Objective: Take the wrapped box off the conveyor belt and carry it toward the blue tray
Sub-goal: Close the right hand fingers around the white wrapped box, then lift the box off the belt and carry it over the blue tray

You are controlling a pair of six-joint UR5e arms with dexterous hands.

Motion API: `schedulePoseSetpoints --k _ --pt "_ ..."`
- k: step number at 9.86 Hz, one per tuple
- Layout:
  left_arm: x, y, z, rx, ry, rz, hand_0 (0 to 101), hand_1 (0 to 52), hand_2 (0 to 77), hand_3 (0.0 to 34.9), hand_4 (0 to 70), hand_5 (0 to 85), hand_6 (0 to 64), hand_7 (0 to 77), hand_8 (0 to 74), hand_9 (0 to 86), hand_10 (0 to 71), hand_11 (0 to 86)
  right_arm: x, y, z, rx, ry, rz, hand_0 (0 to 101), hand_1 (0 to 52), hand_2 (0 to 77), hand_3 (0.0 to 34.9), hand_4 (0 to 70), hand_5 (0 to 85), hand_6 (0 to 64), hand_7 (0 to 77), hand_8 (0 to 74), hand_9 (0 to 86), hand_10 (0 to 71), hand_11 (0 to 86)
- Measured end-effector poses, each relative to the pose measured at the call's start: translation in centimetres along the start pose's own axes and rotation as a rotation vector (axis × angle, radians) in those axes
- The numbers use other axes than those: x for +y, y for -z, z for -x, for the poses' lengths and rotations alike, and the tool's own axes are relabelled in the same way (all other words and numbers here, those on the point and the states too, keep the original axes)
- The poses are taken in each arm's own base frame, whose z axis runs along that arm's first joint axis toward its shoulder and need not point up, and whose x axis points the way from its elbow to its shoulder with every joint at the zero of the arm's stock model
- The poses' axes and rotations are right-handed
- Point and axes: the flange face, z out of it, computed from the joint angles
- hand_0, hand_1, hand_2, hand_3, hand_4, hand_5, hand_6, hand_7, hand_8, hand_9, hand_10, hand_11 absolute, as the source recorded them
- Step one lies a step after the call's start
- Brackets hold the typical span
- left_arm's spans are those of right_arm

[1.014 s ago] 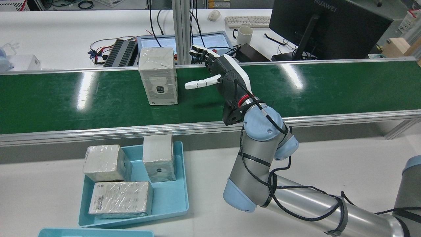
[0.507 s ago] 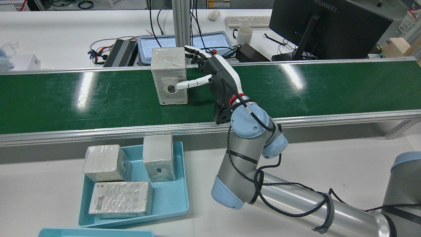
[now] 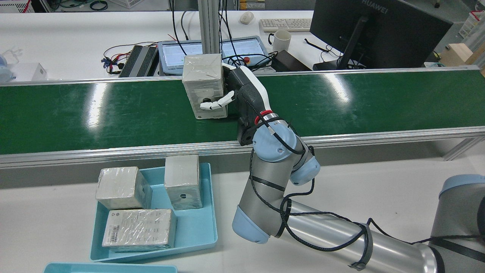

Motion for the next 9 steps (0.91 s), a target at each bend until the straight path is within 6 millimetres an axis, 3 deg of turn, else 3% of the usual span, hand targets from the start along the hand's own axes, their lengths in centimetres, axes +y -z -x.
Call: schedulePoseSetpoints --k 1,2,5,6,9 --pt "0.0 0.0 0.0 0.000 0.000 0.000 0 0.0 0.5 0.0 0.0 1.1 0.5 0.5 0.5 0.0 0.0 0.5 0.8 0.4 0.5 -0.004 -0.014 0.019 82 24.0 20.2 0.5 37.6 32.2 25.6 39.3 25.1 33.3 11.4 21.8" --pt "0.0 0.0 0.0 0.000 0.000 0.000 0 0.0 0.5 0.0 0.0 1.1 0.5 0.5 0.5 0.5 0.0 0.5 1.8 1.1 1.1 -0.007 -0.030 0.043 76 22.4 20.7 0.7 39.3 33.8 28.4 39.3 27.8 39.3 12.0 20.7" --pt "0.0 0.0 0.0 0.000 0.000 0.000 0 0.0 0.5 0.0 0.0 1.1 0.5 0.5 0.5 0.0 0.0 0.5 6.8 5.0 2.2 0.009 -0.079 0.127 79 20.2 24.5 0.7 38.7 36.5 30.5 38.7 28.9 40.9 12.0 20.7" --pt "0.0 0.0 0.0 0.000 0.000 0.000 0 0.0 0.5 0.0 0.0 1.1 0.5 0.5 0.5 0.0 0.0 0.5 8.4 6.4 1.4 0.028 -0.080 0.149 79 16.4 27.8 0.4 38.2 44.2 35.5 38.7 30.0 42.5 13.1 22.4" --pt "0.0 0.0 0.0 0.000 0.000 0.000 0 0.0 0.5 0.0 0.0 0.5 0.5 0.5 0.5 0.0 0.5 0.5 11.2 10.3 -3.2 0.092 -0.094 0.176 77 16.4 27.8 0.4 38.2 45.3 35.5 38.7 28.9 41.5 12.0 21.8"
